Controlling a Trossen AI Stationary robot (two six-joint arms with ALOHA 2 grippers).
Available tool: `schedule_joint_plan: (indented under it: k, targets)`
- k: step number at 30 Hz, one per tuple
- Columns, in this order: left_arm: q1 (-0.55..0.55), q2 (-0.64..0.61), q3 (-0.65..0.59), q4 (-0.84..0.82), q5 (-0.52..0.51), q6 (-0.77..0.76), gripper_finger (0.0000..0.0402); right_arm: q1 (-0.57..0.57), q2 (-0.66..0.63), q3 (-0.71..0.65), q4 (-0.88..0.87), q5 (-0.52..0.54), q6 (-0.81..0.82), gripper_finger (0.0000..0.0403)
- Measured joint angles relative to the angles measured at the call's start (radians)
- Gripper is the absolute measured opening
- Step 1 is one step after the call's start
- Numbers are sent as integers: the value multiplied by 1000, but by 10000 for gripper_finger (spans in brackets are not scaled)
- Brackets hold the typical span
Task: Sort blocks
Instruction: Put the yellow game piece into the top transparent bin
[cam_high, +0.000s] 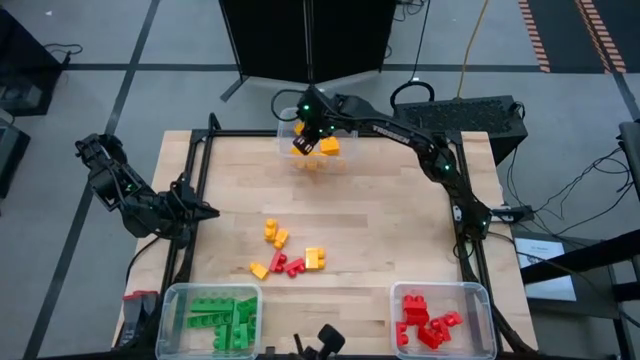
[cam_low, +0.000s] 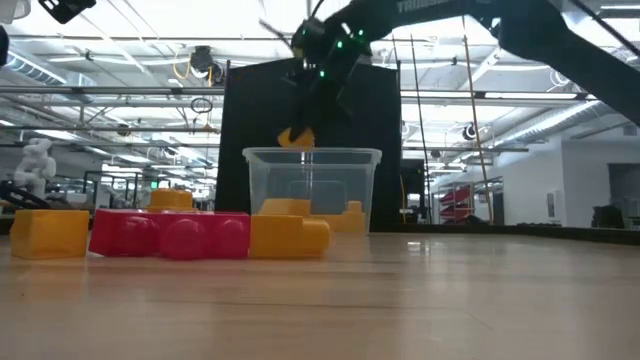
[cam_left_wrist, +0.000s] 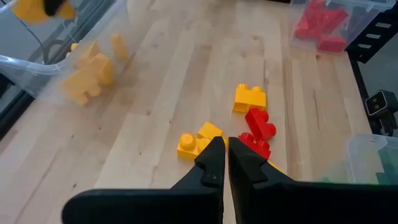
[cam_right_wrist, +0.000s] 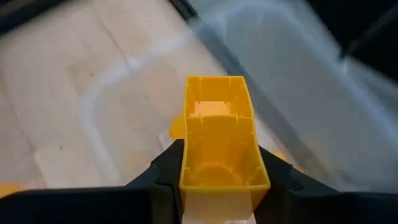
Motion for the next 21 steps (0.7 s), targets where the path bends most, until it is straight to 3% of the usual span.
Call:
schedule_joint_plan:
  k: [5, 12, 21]
  targets:
    - [0, 0, 0, 0, -6, 0, 3, -14, 39, 0, -1, -23, 89, 110]
    - [0, 0, 0, 0, -45, -24, 3, -42, 72, 0, -22, -26, 379, 110]
    - [0, 0, 0, 0, -53, -25, 3, -59, 75, 1, -8, -24, 548, 110]
